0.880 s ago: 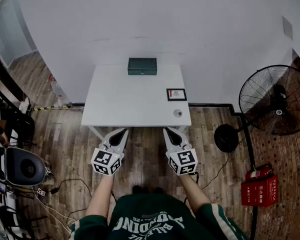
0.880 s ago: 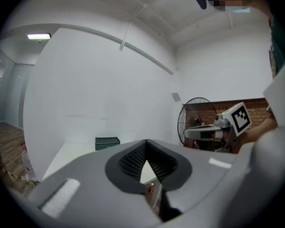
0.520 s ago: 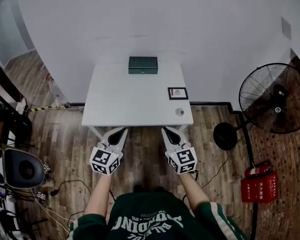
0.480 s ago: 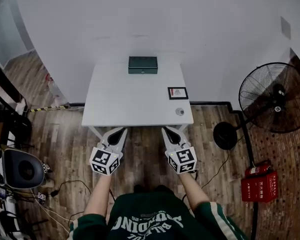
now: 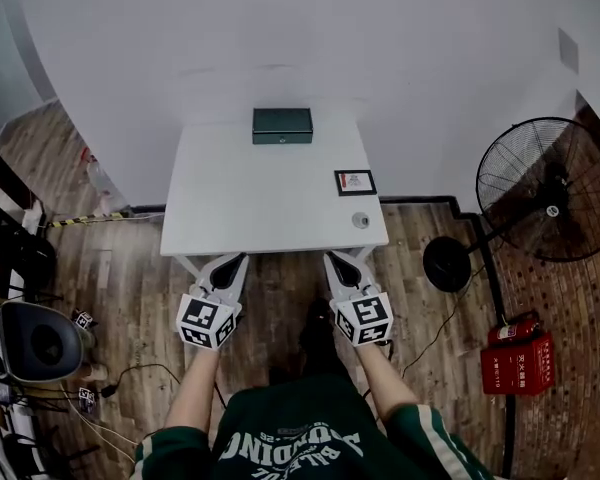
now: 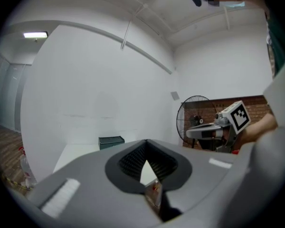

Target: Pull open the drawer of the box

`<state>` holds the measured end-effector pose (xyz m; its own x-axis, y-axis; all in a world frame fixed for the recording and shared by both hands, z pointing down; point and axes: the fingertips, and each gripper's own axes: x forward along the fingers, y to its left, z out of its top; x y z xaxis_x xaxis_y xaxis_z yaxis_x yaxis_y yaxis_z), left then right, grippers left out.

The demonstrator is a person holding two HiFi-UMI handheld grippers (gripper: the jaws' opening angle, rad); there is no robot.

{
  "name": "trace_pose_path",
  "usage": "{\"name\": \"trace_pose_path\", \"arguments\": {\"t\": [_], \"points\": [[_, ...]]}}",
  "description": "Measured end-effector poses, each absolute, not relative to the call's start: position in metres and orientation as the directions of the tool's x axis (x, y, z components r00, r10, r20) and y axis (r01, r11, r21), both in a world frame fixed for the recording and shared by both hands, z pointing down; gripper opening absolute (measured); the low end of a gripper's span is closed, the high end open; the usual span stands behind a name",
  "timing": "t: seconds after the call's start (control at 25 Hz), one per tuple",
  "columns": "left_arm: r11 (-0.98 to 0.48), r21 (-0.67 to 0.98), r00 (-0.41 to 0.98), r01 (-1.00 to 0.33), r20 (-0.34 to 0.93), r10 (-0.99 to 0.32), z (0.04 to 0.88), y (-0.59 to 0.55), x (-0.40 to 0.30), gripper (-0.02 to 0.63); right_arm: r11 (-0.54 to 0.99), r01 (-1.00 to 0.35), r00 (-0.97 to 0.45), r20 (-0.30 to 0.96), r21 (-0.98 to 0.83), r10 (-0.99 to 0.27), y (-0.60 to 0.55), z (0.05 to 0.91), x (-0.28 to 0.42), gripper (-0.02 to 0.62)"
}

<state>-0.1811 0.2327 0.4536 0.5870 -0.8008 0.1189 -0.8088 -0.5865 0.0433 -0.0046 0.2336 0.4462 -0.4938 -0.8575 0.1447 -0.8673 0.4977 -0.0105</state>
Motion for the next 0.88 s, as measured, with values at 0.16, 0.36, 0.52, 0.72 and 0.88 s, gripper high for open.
{"name": "trace_pose_path", "arguments": {"t": [0.16,0.36,0.52,0.72,0.88], "points": [[-0.585,0.057,0.587,-0.809,0.134,-0.798,0.463,0.213,-0.181,0.051,0.493,-0.870,-0.489,0.146,-0.009,-0.860,0.214,0.455,-0.001,0.002],[-0.569,0.052,0.569,-0.821,0.149,-0.808,0.473,0.178,-0.178,0.051,0.503,-0.864,-0.498,0.155,-0.011,-0.853,0.176,0.467,0.004,0.002],[-0.568,0.037,0.566,-0.822,0.151,-0.810,0.473,0.139,-0.169,0.051,0.500,-0.865,-0.499,0.141,-0.024,-0.855,0.133,0.464,0.012,0.002],[-0.550,0.045,0.549,-0.834,0.164,-0.819,0.475,0.079,-0.158,0.051,0.515,-0.857,-0.512,0.152,-0.024,-0.845,0.069,0.464,0.019,0.002],[-0.529,0.052,0.529,-0.847,0.180,-0.829,0.478,0.024,-0.144,0.051,0.548,-0.836,-0.544,0.172,-0.029,-0.821,0.011,0.466,0.026,0.002]]}}
